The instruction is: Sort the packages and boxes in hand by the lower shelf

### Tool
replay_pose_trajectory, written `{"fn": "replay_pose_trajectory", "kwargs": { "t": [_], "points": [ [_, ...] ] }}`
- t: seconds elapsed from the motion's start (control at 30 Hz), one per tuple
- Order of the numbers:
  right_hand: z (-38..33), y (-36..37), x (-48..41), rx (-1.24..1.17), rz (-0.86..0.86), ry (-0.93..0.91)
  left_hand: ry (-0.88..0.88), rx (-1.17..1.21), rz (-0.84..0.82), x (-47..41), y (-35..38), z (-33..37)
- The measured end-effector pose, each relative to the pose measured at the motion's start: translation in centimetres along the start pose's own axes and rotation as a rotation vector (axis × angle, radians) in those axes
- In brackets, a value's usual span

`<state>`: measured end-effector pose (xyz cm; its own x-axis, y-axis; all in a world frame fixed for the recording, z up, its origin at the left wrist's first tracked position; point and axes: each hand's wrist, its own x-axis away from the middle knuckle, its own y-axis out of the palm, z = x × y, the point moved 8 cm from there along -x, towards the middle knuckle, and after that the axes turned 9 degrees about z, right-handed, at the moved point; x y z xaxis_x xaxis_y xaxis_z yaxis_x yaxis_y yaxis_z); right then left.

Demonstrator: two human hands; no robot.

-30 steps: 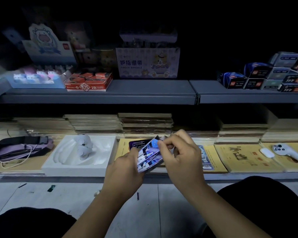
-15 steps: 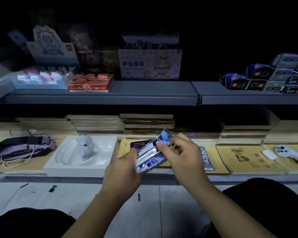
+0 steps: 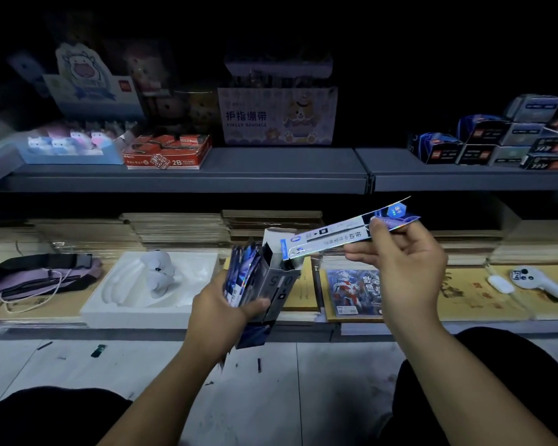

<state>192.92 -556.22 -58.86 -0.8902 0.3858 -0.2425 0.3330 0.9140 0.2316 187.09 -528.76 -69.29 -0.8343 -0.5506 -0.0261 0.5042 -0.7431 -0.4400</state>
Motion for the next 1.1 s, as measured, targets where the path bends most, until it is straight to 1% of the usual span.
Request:
{"fn": "replay_pose_trajectory", "kwargs": {
  "t": [0.17, 0.27, 0.33, 0.43, 0.5, 0.53, 0.6, 0.67, 0.73, 0.83, 0.97, 1.1],
  "points": [
    [-0.4, 0.3, 0.2, 0.043, -0.049, -0.064, -0.001, 0.147, -0.002, 0.2, -0.1, 0.8],
    [-0.5, 0.7, 0.6, 0.06, -0.078, -0.102, 0.016, 0.134, -0.003, 0.3, -0.1, 1.1],
    [-0.4, 1.0, 1.0, 0.116, -0.108, -0.157, 0.024, 0.107, -0.004, 0.4, 0.0, 1.1],
    [-0.2, 1.5, 1.7, 0.299, -0.177, -0.32, 0.042, 0.062, -0.007, 0.5, -0.1, 1.3],
    [0.6, 2.5, 2.5, 0.519, -0.28, -0.445, 0.059, 0.034, -0.018, 0.6, 0.1, 1.5],
    [1.2, 3.2, 2.9, 0.622, -0.344, -0.471, 0.068, 0.021, -0.021, 0.7, 0.2, 1.7],
    [2.9, 4.0, 3.3, 0.75, -0.426, -0.434, 0.082, -0.004, -0.025, 1.0, 0.3, 2.2],
    [3.9, 4.4, 3.4, 0.799, -0.456, -0.38, 0.091, -0.029, -0.031, 1.2, 0.4, 2.5],
    [4.4, 4.4, 3.2, 0.791, -0.457, -0.322, 0.089, -0.048, -0.03, 1.2, 0.4, 2.6],
    [4.5, 3.9, 2.8, 0.716, -0.422, -0.253, 0.096, -0.064, -0.027, 1.1, 0.3, 2.6],
    [4.3, 3.9, 3.0, 0.665, -0.418, -0.289, 0.107, -0.081, -0.041, 1.3, 0.4, 2.8],
    [2.6, 4.1, 3.7, 0.5, -0.415, -0.365, 0.137, -0.126, -0.039, 1.4, 0.5, 2.8]
  ]
}}
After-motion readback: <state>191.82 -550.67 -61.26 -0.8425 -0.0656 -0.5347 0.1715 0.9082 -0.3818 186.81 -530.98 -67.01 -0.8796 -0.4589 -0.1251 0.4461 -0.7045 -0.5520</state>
